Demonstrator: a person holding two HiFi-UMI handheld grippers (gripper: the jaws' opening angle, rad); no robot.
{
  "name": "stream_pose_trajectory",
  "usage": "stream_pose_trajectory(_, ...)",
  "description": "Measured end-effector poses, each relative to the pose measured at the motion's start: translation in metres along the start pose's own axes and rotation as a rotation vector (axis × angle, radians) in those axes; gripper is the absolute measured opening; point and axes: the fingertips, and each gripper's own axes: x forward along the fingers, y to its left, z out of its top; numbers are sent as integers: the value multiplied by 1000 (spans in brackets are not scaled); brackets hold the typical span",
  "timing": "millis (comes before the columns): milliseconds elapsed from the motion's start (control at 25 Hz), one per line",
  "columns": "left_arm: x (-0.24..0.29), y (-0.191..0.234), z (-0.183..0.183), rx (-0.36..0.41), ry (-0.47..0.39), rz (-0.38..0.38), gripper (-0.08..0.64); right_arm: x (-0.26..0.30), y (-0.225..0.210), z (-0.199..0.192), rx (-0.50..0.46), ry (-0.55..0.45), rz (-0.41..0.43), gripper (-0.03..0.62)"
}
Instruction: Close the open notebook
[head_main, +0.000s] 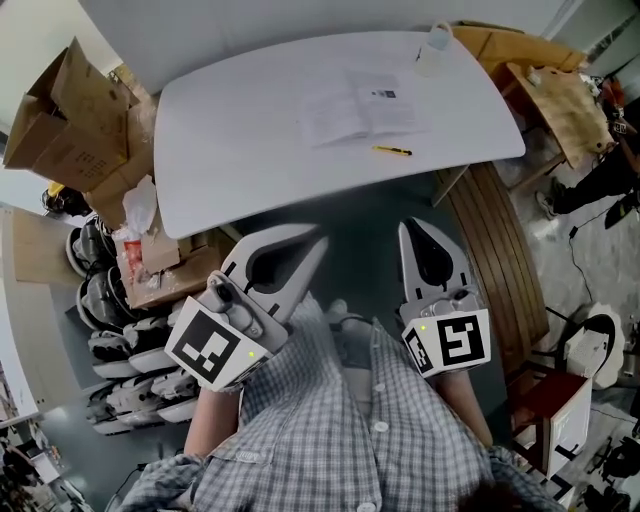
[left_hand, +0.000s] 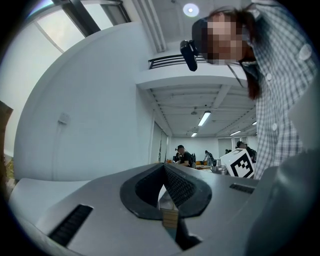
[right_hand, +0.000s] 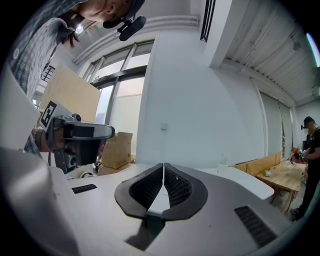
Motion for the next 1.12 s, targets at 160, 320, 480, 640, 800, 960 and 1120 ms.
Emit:
stream_pose_trajectory(160,15,-7,2,9,-15,-29,5,-5,-16,-9,10,15,-27,25)
stream_pose_trajectory(320,27,-11,-4,2,12,-46,5,-10,-30,-17,24,30,-56,25)
stream_pose_trajectory(480,36,-11,-12,-22,47,-55,5,-12,-40,-22,35,44,-75,25)
stream_pose_trajectory(640,46,-3,-8,-12,26,-54,5,-7,-47,-25,43,57,-77,25)
stream_pose_trajectory(800,52,9,-10,-24,34,-50,5,5,-51,-29,49,71,-72,25)
stream_pose_trajectory(960,55,28,-14,-28,53,-46,5,26,-50,-30,50,79,-64,25)
stream_pose_trajectory(1120,61,49,-12,-41,44,-45,5,46,-47,-29,45,89,-53,25)
